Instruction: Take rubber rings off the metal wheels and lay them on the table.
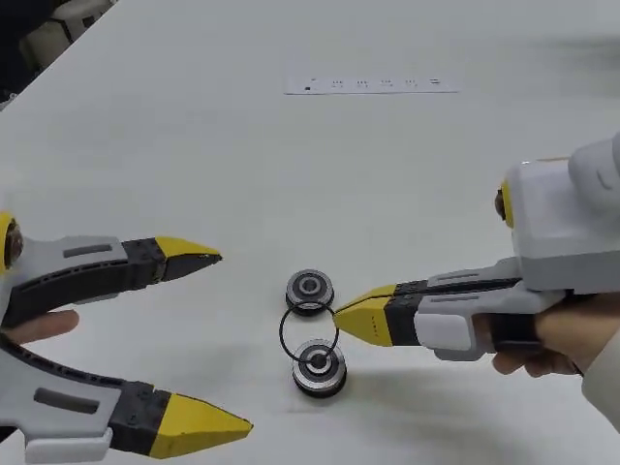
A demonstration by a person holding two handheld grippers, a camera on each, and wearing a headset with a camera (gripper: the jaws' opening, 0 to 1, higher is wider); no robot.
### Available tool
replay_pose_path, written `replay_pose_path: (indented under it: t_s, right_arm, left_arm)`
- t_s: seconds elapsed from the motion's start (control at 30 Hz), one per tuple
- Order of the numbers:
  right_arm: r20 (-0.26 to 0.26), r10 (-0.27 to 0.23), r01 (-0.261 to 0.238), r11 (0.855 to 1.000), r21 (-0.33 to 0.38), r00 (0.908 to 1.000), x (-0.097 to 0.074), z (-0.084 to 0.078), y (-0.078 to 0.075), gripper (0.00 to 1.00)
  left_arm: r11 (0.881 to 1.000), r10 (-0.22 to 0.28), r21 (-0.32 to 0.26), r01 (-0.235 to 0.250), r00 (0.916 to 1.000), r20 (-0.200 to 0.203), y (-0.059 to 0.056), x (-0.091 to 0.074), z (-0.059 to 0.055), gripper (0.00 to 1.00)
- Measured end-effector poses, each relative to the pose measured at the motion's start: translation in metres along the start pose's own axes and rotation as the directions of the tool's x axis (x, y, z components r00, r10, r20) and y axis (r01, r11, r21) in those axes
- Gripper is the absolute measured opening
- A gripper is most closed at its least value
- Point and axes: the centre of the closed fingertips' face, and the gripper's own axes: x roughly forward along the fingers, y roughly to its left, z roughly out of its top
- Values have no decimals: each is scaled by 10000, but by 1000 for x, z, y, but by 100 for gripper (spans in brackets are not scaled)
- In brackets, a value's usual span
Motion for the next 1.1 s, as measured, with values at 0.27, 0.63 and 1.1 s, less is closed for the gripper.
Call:
replay_pose_path:
  t_s: [0.27, 0.63, 1.1]
  right_arm:
    - [-20, 52, -52, 9999, -113, 10000, 0, 4, 3, 0]
    - [-268, 176, -184, 9994, -309, 9995, 4, 5, 8, 0]
    - [-900, 371, -429, 9971, -631, 9953, 14, 1, 14, 0]
  left_arm:
    - [9984, 435, -376, -431, 9990, 103, 5, -11, -5, 93]
    - [9935, 790, -836, -774, 9967, 163, 11, -19, -11, 100]
    - [9933, 418, -1077, -426, 9991, -97, 4, -15, -23, 100]
